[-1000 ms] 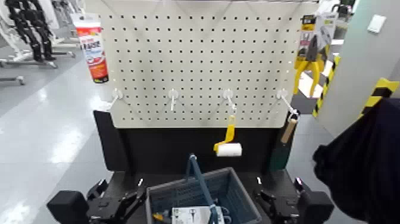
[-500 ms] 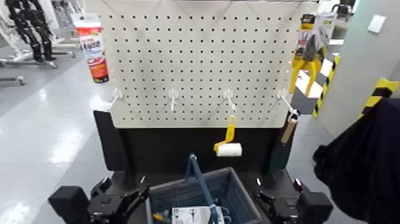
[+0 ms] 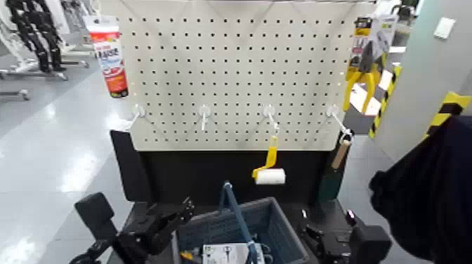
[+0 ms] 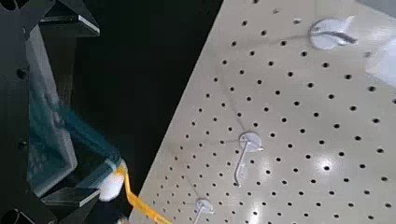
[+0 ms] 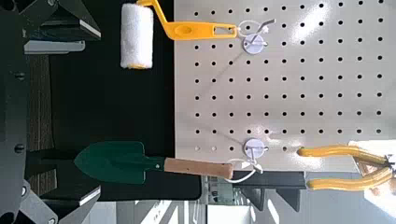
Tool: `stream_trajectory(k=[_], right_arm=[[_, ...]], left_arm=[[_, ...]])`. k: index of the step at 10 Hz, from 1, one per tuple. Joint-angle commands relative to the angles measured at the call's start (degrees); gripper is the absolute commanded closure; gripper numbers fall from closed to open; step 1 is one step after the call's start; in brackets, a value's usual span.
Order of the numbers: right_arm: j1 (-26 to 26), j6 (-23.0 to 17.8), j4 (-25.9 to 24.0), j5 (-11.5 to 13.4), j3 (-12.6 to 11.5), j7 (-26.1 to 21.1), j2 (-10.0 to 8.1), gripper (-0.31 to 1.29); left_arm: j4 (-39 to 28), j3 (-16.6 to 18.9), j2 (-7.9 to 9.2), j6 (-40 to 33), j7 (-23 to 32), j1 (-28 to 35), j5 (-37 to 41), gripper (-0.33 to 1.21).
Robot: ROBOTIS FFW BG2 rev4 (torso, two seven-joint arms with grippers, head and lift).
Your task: Grasp the handle of the crate.
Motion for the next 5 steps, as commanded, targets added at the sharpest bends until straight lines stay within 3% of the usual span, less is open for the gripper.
stream_trajectory(k=[1,3,5], right_arm=[[-0.03,0.01,0.01,-0.18,0.11,0.0,0.0,0.14],[-0.03,-0.17,0.19,-0.36,0.11,0.0,0.09,0.14],[0.06,-0.43,0.36,-0.62,0.11,0.0,0.09,0.14]], left_arm=[[0.81,0.32,1.45,7.95,0.35,-2.62,14.11,0.1],[3.97,-0.99,2.94,12.61,0.71,-5.43,25.45,0.1],[9.95,-5.39,4.08,13.32,-1.23,-8.6,37.05,0.1]])
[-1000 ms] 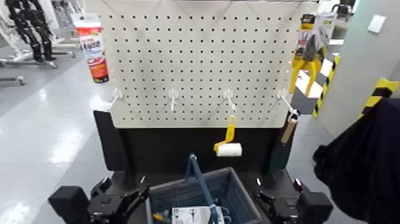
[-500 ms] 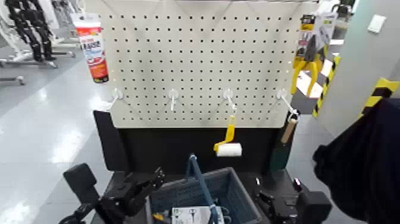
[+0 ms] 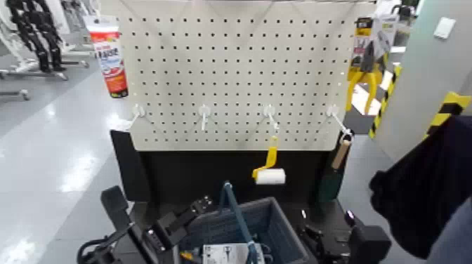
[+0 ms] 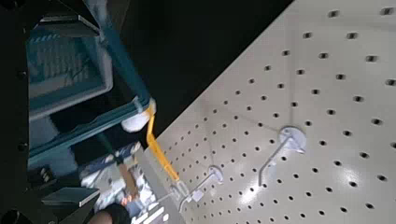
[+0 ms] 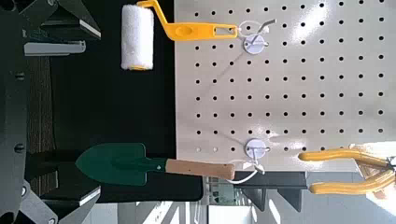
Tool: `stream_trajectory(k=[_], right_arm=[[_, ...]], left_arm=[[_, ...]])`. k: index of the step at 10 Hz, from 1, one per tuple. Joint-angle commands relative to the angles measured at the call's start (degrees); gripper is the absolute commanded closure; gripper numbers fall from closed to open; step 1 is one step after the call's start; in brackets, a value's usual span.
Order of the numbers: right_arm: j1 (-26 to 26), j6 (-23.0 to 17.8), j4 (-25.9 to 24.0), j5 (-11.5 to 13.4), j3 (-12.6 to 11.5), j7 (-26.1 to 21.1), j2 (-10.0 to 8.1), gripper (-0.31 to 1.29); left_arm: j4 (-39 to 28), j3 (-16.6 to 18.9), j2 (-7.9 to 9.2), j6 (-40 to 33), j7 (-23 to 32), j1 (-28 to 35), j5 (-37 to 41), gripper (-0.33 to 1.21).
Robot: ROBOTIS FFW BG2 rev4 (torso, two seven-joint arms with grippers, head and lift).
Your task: Grasp the handle of the crate.
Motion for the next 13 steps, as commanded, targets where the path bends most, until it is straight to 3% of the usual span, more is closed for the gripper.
stream_trajectory(k=[1,6,9,12,13], right_arm=[[0.09,-0.35,0.16,-0.33,0.0,0.0,0.01,0.14],[0.0,-1.14,0.69,-0.68,0.09,0.09,0.1,0.14],[0.0,-1.49,0.86,-0.86,0.18,0.09,0.01,0.14],[-0.09,-1.76,0.86,-0.94,0.18,0.09,-0.08,0.14],[-0.09,-1.76,0.86,-0.94,0.18,0.09,-0.17,0.14]], left_arm=[[6.71,-5.3,1.16,1.31,-2.37,-4.14,12.21,0.11],[17.09,-9.96,1.95,4.65,-6.67,-11.52,18.19,0.13],[19.37,-12.16,2.56,5.53,-7.11,-13.36,21.09,0.3],[21.04,-14.18,2.74,5.97,-8.17,-14.33,23.2,1.02],[21.04,-14.18,2.65,6.05,-8.17,-14.24,23.29,1.13]])
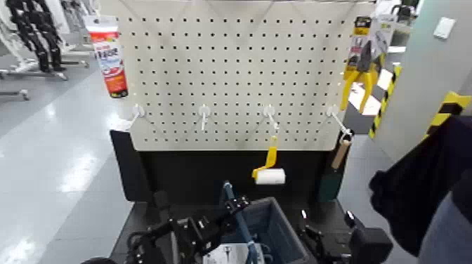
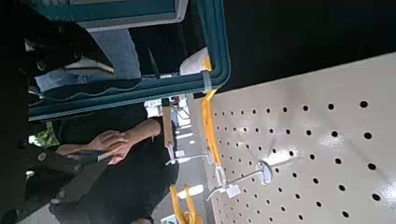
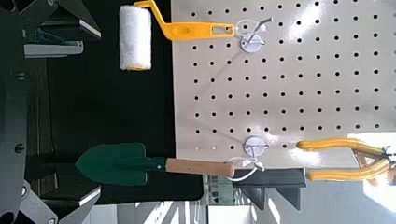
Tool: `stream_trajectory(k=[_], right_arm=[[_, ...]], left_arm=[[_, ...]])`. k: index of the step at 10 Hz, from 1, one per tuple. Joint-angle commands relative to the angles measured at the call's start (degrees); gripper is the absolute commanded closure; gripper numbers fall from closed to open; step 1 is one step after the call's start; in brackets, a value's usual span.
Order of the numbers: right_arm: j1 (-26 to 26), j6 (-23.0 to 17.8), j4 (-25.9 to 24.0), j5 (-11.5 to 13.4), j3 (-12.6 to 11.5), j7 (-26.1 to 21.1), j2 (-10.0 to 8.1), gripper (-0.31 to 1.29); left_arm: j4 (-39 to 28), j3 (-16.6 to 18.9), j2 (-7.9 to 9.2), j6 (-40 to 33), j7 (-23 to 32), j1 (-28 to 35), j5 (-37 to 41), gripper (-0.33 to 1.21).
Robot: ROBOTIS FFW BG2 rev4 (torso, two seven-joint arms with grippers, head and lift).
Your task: Grasp the handle of the crate.
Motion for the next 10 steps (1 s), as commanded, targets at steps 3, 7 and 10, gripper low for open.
stream_trajectory(k=[3,7,10], right_arm=[[0.07,-0.09,0.0,-0.02,-0.09,0.0,0.0,0.14],[0.07,0.09,0.17,0.07,-0.18,0.0,0.0,0.14],[-0.01,0.44,0.17,0.07,-0.18,0.0,0.09,0.14]], left_arm=[[0.09,-0.01,-0.41,0.29,0.0,0.4,0.37,1.19],[-1.22,0.16,-0.76,0.29,-0.17,1.36,0.9,1.19],[-4.74,0.43,-0.05,1.25,0.35,3.47,3.09,1.19]])
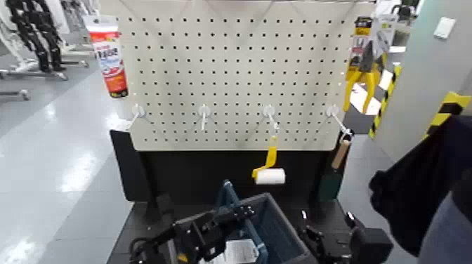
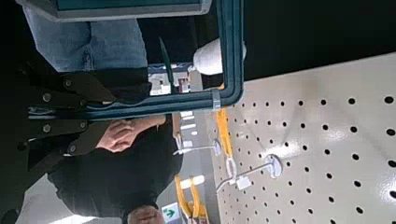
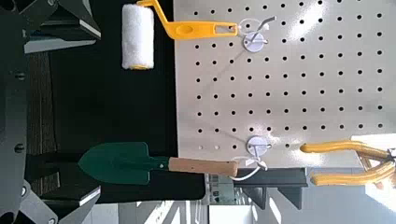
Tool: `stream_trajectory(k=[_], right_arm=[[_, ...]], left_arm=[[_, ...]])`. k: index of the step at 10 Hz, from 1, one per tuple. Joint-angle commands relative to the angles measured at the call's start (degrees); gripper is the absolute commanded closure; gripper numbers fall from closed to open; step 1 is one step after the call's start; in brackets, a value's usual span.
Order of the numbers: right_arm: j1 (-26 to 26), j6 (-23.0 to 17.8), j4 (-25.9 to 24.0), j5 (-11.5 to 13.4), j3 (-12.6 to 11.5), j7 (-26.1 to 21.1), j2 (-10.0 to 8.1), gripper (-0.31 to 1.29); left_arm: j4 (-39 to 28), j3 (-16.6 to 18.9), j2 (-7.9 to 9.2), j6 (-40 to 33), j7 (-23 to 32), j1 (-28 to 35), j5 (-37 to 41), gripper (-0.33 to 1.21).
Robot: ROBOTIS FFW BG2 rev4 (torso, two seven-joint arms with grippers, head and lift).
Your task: Grasp the handle of the crate.
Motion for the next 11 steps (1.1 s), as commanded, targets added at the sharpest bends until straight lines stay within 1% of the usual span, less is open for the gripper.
stream_trajectory(k=[1,3,6,8,9,11], right_arm=[[-0.08,0.32,0.0,0.09,0.09,0.0,-0.03,0.14],[-0.26,0.41,0.17,0.18,0.27,0.0,-0.03,0.14],[-0.43,0.59,0.26,0.26,0.35,-0.09,-0.03,0.14],[-0.43,0.59,0.35,0.35,0.35,-0.09,0.06,0.14],[-0.43,0.59,0.35,0.35,0.35,-0.09,0.06,0.14],[-0.43,0.41,0.44,0.35,0.35,-0.09,0.14,0.14]], left_arm=[[-3.54,0.09,1.46,0.93,1.15,1.92,2.65,1.19],[-6.01,0.0,2.87,1.28,2.64,2.71,4.93,1.19],[-8.47,-0.53,3.84,1.45,4.66,3.77,8.71,1.19],[-9.7,-1.49,4.89,1.45,5.8,4.12,11.79,1.19],[-10.14,-1.76,5.24,2.07,6.68,4.21,13.37,1.19],[-10.58,-2.02,5.15,3.12,7.3,4.03,15.48,1.19]])
